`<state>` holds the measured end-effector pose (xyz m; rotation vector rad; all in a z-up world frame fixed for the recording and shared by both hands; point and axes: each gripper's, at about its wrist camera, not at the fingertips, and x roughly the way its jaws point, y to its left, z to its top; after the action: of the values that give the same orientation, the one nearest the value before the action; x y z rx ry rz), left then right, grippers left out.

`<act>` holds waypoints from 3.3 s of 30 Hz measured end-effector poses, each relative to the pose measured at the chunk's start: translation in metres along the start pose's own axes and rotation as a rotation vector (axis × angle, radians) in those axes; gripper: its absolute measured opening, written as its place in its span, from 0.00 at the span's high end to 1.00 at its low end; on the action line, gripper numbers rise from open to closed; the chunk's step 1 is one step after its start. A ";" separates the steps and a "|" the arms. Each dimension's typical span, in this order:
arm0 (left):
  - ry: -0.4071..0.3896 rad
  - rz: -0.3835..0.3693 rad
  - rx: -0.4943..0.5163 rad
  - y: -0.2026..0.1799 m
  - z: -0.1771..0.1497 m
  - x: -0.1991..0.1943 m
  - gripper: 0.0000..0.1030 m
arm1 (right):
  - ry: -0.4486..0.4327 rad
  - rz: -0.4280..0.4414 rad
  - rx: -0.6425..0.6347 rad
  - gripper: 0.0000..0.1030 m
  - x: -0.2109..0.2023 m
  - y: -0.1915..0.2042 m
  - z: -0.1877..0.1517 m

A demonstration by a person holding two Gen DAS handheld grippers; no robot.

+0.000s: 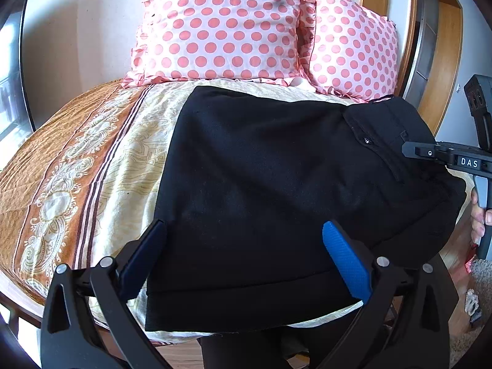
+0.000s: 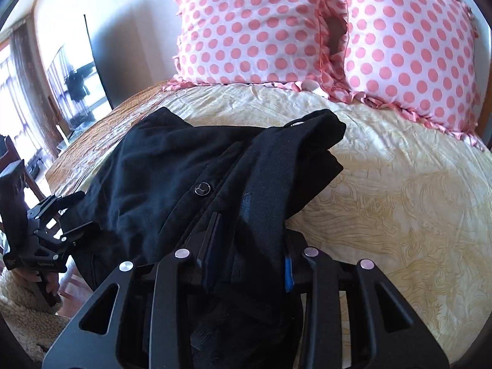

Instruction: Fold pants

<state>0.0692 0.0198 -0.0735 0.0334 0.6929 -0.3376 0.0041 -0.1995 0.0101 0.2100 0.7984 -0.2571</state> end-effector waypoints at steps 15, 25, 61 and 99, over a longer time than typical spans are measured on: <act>0.036 -0.055 -0.042 0.010 0.013 -0.006 0.02 | 0.035 0.268 0.359 0.80 0.021 -0.065 -0.008; 0.166 -0.306 -0.378 0.105 0.080 0.015 0.14 | 0.013 0.302 0.333 0.82 0.015 -0.059 -0.001; 0.290 -0.302 -0.323 0.089 0.097 0.056 0.92 | -0.015 0.427 0.484 0.82 0.024 -0.076 -0.009; 0.122 -0.063 -0.410 0.120 0.157 0.088 0.42 | -0.091 0.001 0.354 0.79 0.030 -0.102 0.067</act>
<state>0.2676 0.0848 -0.0182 -0.3608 0.8750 -0.2495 0.0387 -0.3192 0.0253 0.5283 0.6589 -0.4044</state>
